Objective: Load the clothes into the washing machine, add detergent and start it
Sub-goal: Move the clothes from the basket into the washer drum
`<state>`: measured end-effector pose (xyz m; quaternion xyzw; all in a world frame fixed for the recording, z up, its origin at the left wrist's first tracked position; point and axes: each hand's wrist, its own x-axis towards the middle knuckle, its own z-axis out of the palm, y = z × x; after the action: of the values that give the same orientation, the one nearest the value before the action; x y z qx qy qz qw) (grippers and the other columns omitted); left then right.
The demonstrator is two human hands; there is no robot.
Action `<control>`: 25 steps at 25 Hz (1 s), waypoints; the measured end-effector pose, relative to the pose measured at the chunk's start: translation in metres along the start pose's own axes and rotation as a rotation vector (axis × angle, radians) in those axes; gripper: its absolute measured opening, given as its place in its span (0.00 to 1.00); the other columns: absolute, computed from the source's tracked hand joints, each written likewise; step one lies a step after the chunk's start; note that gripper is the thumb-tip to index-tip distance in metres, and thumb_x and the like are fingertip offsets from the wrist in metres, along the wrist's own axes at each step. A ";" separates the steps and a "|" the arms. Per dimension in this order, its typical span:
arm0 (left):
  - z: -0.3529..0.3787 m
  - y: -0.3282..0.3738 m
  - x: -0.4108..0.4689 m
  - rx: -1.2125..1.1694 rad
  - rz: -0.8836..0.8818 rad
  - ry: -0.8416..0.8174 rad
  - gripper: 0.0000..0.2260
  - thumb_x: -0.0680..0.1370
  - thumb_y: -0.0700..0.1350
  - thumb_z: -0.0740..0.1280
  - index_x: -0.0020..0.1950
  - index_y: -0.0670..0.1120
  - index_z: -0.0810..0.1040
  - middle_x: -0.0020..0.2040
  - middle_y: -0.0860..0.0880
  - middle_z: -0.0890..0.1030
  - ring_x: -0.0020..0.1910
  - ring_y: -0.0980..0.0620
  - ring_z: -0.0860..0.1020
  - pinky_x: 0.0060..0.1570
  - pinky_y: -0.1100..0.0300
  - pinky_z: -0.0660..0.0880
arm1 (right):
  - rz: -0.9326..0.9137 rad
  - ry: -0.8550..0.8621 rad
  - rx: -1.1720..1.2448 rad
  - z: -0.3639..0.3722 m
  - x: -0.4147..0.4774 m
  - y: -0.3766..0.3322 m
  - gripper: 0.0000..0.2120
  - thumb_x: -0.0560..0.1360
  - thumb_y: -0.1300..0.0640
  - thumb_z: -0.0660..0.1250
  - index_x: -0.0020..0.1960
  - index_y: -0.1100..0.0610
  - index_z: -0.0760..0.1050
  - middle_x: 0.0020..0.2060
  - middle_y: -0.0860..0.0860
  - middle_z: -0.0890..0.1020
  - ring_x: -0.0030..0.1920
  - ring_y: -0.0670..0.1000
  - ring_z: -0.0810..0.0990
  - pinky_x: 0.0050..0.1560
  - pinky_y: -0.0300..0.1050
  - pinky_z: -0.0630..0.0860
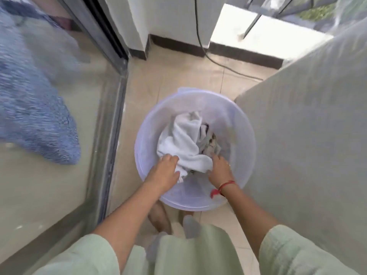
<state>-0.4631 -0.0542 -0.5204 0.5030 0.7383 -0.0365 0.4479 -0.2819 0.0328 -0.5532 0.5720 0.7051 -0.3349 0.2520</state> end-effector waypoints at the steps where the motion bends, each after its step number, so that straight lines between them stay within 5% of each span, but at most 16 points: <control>1: 0.007 -0.006 0.013 0.028 -0.032 0.003 0.21 0.76 0.47 0.64 0.67 0.43 0.65 0.64 0.43 0.67 0.63 0.42 0.67 0.60 0.49 0.69 | 0.025 -0.033 0.000 0.011 0.017 0.000 0.34 0.72 0.56 0.68 0.74 0.58 0.57 0.64 0.62 0.70 0.64 0.63 0.70 0.63 0.53 0.67; 3: 0.018 -0.014 0.034 0.063 -0.101 -0.010 0.29 0.74 0.46 0.67 0.71 0.43 0.58 0.69 0.42 0.61 0.65 0.40 0.66 0.61 0.50 0.67 | 0.093 -0.085 -0.011 0.030 0.041 0.003 0.40 0.71 0.53 0.70 0.75 0.56 0.52 0.65 0.62 0.69 0.63 0.64 0.71 0.62 0.54 0.69; 6: 0.020 -0.016 0.047 -0.078 -0.191 -0.053 0.38 0.74 0.41 0.67 0.76 0.46 0.45 0.74 0.43 0.52 0.62 0.39 0.71 0.54 0.50 0.71 | 0.076 -0.065 0.011 0.035 0.040 -0.005 0.17 0.73 0.59 0.63 0.61 0.58 0.70 0.54 0.58 0.79 0.54 0.60 0.78 0.48 0.46 0.70; 9: 0.015 -0.012 0.036 -0.107 -0.128 -0.110 0.49 0.71 0.39 0.70 0.75 0.57 0.35 0.76 0.45 0.45 0.60 0.40 0.73 0.49 0.50 0.75 | 0.021 0.049 0.700 0.016 0.001 -0.026 0.03 0.71 0.61 0.64 0.39 0.57 0.76 0.35 0.52 0.77 0.40 0.52 0.76 0.39 0.42 0.64; 11: 0.007 -0.008 0.026 -0.146 -0.024 -0.065 0.46 0.71 0.42 0.72 0.75 0.61 0.44 0.77 0.45 0.47 0.67 0.41 0.68 0.55 0.50 0.74 | -0.044 0.101 1.121 -0.009 -0.034 -0.033 0.05 0.66 0.58 0.65 0.33 0.58 0.74 0.32 0.50 0.72 0.36 0.48 0.71 0.37 0.41 0.65; 14: -0.013 -0.001 0.013 -0.282 0.156 0.129 0.18 0.77 0.44 0.64 0.68 0.49 0.70 0.72 0.46 0.64 0.65 0.43 0.71 0.59 0.52 0.71 | -0.081 0.137 1.341 -0.044 -0.072 -0.030 0.08 0.64 0.57 0.64 0.31 0.57 0.66 0.30 0.51 0.65 0.34 0.46 0.64 0.31 0.37 0.61; 18: -0.021 -0.010 -0.014 -0.399 0.113 0.323 0.21 0.74 0.53 0.53 0.61 0.44 0.73 0.56 0.47 0.78 0.55 0.46 0.74 0.48 0.62 0.64 | -0.139 0.116 1.072 -0.049 -0.067 -0.028 0.10 0.69 0.52 0.65 0.31 0.54 0.71 0.31 0.45 0.70 0.34 0.44 0.68 0.35 0.37 0.64; 21: -0.033 -0.016 -0.042 -0.541 0.046 0.538 0.14 0.73 0.51 0.54 0.45 0.43 0.71 0.37 0.51 0.73 0.37 0.49 0.71 0.35 0.58 0.61 | -0.161 0.026 0.999 -0.047 -0.046 -0.034 0.17 0.76 0.49 0.65 0.35 0.59 0.73 0.29 0.43 0.71 0.33 0.43 0.69 0.37 0.38 0.65; 25: -0.063 -0.008 -0.066 -0.556 0.090 0.696 0.13 0.75 0.52 0.55 0.43 0.42 0.71 0.34 0.51 0.71 0.33 0.52 0.66 0.32 0.59 0.61 | -0.016 -0.041 1.141 -0.044 -0.032 -0.043 0.14 0.78 0.53 0.63 0.44 0.65 0.75 0.38 0.53 0.75 0.39 0.48 0.74 0.37 0.32 0.71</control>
<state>-0.5025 -0.0730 -0.4397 0.3773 0.8042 0.3541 0.2923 -0.3157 0.0410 -0.4932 0.6055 0.4121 -0.6754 -0.0856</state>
